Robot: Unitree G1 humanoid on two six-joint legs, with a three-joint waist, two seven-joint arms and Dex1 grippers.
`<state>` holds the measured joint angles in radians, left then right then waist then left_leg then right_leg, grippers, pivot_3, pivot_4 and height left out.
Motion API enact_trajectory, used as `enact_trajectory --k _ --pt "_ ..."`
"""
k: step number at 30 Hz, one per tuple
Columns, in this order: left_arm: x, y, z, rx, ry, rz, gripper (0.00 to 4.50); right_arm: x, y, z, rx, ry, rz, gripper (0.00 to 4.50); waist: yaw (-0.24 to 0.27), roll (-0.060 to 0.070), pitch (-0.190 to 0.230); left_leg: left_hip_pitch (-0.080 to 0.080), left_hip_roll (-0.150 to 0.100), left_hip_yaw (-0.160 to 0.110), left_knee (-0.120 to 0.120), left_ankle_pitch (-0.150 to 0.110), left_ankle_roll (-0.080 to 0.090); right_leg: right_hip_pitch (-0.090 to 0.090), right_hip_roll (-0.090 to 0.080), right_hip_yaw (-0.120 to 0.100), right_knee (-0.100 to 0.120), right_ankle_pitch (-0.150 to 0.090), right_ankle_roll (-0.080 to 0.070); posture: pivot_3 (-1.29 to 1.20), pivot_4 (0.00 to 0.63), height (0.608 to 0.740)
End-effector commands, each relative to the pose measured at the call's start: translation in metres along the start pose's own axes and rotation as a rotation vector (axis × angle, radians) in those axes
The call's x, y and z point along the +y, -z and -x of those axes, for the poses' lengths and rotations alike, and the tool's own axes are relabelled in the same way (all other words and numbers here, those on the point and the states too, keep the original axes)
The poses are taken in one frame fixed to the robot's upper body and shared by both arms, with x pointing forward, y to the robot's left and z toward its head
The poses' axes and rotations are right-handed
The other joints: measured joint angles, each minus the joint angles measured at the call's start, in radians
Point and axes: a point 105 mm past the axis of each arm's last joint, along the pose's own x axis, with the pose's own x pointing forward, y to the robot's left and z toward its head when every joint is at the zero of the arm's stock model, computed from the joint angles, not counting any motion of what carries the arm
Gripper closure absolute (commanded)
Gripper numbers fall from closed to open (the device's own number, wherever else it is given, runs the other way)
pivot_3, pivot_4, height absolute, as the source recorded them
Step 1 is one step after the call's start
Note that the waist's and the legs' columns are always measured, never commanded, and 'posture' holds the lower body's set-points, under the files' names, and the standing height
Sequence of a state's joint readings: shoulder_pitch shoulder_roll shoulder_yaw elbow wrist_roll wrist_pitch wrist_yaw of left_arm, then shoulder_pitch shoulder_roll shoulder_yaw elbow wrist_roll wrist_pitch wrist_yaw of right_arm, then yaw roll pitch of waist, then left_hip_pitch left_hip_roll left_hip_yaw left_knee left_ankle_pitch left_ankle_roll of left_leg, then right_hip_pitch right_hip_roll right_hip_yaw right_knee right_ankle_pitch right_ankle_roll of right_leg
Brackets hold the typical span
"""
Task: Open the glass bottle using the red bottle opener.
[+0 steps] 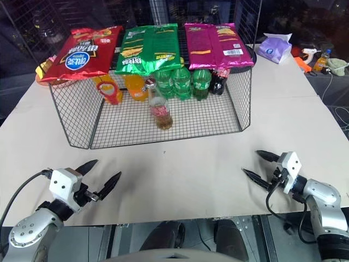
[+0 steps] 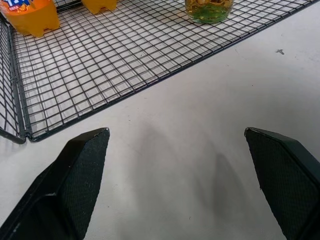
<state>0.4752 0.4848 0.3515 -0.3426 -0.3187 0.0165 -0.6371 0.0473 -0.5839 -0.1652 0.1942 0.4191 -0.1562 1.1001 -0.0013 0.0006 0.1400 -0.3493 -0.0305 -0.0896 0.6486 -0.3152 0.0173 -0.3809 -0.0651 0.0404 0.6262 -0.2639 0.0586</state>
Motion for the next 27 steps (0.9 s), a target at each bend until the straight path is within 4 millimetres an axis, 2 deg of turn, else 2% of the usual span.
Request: enact_trajectory --k 1,15,23,27 --pt "-0.001 -0.005 -0.002 -0.026 0.004 -0.016 0.0 -0.004 -0.011 0.006 -0.024 0.022 0.035 0.04 0.0 0.0 0.0 0.0 0.0 0.0 0.0 0.0 0.0 0.0 0.0 0.0 0.0 0.0 0.0 0.0 0.15 0.74" --pt "-0.012 -0.004 -0.017 -0.044 0.02 -0.008 0.0 -0.004 -0.015 0.007 -0.031 0.042 0.038 0.04 -0.005 0.001 0.0 0.0 0.0 0.0 0.001 0.0 -0.001 0.0 0.0 0.0 0.001 0.0 0.0 0.0 0.15 0.74" --pt "-0.011 -0.008 -0.019 -0.061 0.014 -0.005 0.0 0.001 -0.016 0.004 -0.042 0.031 0.033 0.04 -0.006 0.001 0.0 0.0 0.0 0.0 0.001 0.0 -0.001 0.0 0.0 0.0 0.001 0.0 0.0 0.0 0.15 0.74" --pt "-0.002 -0.018 -0.025 -0.096 -0.028 -0.012 0.0 0.009 -0.024 -0.002 -0.077 -0.003 0.036 0.04 -0.005 0.001 0.0 0.0 0.0 0.0 0.001 0.0 -0.001 0.0 0.0 0.0 0.001 0.0 0.0 0.0 0.15 0.74"
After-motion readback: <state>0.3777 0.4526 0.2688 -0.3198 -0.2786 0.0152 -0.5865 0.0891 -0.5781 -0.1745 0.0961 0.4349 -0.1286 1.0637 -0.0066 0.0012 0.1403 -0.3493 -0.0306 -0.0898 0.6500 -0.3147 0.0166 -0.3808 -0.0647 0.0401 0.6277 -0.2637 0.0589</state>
